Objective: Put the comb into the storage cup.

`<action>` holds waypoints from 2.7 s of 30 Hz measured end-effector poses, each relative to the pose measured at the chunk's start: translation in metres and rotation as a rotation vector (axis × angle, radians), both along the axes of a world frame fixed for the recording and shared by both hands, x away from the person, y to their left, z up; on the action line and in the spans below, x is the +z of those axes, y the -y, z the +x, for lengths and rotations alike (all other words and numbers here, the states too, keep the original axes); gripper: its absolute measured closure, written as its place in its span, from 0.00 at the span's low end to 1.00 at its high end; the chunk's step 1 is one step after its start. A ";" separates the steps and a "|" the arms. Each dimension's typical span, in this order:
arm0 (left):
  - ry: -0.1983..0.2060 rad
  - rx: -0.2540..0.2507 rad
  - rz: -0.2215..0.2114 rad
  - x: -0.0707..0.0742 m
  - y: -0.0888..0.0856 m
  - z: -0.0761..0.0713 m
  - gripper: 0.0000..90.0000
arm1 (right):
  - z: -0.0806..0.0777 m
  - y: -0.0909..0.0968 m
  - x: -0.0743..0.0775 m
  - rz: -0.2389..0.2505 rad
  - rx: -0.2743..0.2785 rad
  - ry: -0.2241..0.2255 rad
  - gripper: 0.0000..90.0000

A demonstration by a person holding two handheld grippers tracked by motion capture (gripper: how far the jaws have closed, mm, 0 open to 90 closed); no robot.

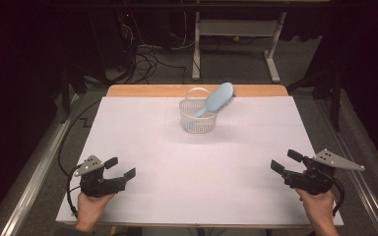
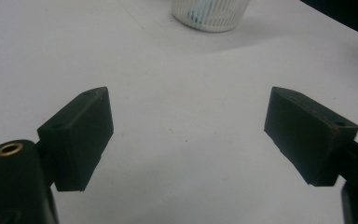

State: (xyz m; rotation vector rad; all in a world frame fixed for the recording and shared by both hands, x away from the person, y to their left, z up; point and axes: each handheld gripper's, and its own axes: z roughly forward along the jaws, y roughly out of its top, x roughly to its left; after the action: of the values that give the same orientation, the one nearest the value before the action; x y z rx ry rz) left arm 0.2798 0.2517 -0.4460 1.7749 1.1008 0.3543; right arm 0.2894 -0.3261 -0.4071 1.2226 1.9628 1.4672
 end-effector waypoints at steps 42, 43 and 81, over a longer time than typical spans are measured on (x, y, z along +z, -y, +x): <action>0.008 -0.001 0.000 0.001 0.000 0.000 0.16 | -0.003 0.006 -0.026 0.006 -0.042 -0.040 0.21; 0.008 -0.001 0.001 0.001 0.000 0.000 0.16 | -0.003 0.006 -0.027 0.008 -0.043 -0.043 0.21; 0.008 0.007 -0.006 0.001 0.000 0.000 0.16 | 0.000 0.016 -0.044 0.018 -0.060 -0.092 0.21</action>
State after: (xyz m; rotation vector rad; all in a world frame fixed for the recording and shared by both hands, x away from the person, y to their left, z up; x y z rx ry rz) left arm 0.2794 0.2522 -0.4449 1.7635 1.1014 0.3616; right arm 0.2892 -0.3420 -0.4512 1.3677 1.9576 1.4255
